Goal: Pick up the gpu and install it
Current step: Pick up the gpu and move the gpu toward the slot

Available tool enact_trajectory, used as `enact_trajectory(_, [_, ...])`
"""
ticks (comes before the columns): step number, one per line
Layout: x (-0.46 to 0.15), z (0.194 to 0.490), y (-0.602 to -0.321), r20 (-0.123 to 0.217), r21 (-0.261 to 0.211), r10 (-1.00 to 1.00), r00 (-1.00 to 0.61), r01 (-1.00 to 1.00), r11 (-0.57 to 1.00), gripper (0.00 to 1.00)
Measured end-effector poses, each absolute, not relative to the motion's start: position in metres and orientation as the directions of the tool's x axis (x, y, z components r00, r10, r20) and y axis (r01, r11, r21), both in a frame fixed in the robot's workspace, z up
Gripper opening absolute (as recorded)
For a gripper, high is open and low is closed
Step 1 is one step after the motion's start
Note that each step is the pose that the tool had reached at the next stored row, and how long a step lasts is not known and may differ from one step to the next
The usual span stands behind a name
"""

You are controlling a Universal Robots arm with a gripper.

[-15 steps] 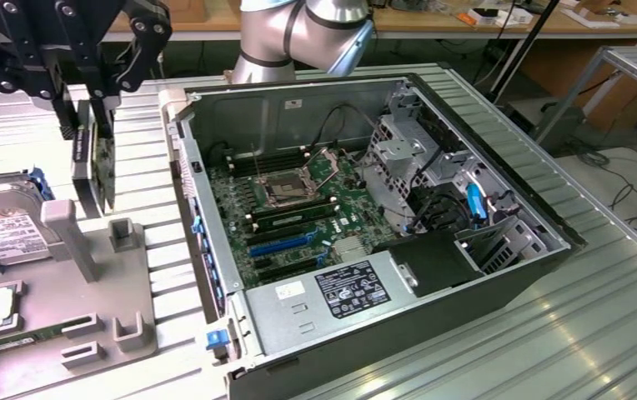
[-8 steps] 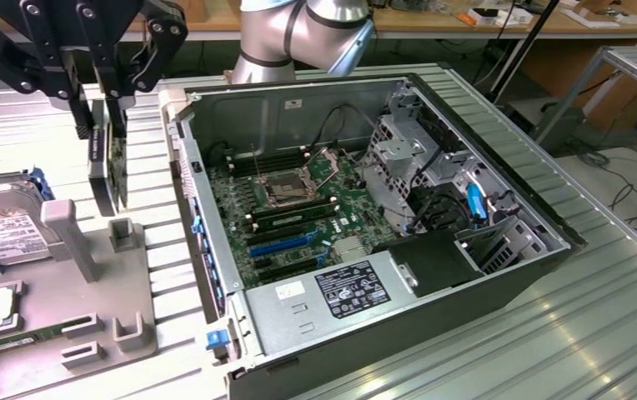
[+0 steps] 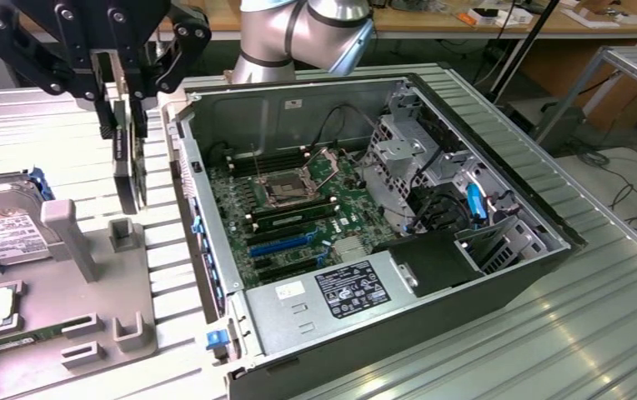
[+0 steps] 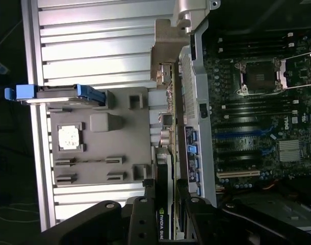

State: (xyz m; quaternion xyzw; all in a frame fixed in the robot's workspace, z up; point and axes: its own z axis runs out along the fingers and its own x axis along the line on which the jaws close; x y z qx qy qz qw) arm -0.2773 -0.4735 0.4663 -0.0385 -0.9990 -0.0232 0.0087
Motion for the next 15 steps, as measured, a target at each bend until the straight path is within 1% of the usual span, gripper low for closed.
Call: enact_trajectory(15, [-0.256,0.463,-0.473,0.019,0.046,0.076,-0.997,0.077,0.996,0.27])
